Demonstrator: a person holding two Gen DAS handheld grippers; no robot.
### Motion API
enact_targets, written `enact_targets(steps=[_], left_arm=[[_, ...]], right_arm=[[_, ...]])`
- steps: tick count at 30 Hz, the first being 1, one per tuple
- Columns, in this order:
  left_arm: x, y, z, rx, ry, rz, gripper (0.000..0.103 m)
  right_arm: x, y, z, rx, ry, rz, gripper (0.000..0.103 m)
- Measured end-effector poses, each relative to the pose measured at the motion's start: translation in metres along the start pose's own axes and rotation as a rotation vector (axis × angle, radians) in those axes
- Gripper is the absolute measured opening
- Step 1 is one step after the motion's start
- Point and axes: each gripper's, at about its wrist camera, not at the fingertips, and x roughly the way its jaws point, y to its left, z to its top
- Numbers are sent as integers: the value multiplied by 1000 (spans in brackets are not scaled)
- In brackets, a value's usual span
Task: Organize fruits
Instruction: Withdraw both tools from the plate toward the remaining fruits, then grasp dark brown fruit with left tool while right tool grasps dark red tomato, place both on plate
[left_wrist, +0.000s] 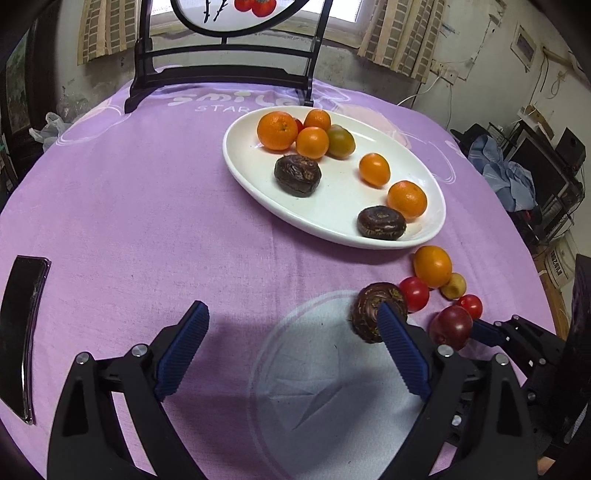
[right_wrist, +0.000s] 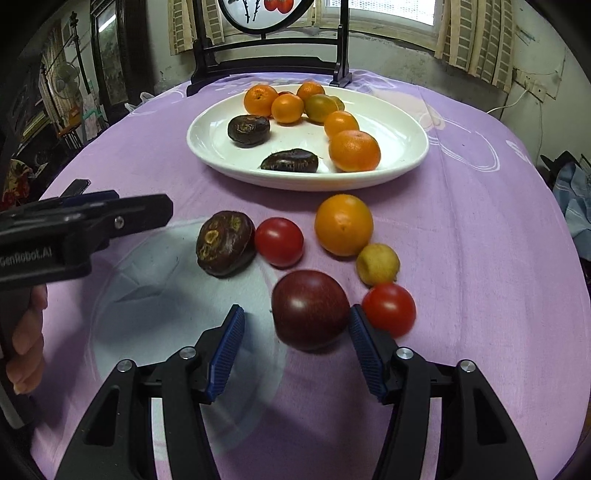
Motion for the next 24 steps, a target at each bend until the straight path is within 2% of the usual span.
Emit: enact_targets(steps=[2, 3, 4, 6, 12, 17, 22, 24], left_arm=[[2, 0, -1, -4, 11, -6, 90], [3, 0, -1, -4, 13, -7, 90], [3, -1, -1, -2, 12, -7, 90], [4, -4, -2, 13, 12, -6, 90], [5, -15, -7, 61, 8, 1, 90], [14, -29, -17, 85, 70, -58, 90], [25, -47, -24, 145, 88, -22, 90], [28, -52, -23, 155, 75, 1, 81]], right_arm=[[-1, -4, 0, 20, -13, 10, 54], [-2, -8, 0, 35, -23, -8, 42], [-3, -10, 0, 47, -28, -2, 39], [-5, -17, -3, 78, -35, 23, 39], [-20, -16, -20, 69, -49, 35, 38], [-28, -15, -35, 52, -53, 34, 38], [-29, -22, -37, 68, -51, 57, 39], [-31, -22, -39, 63, -52, 60, 39]])
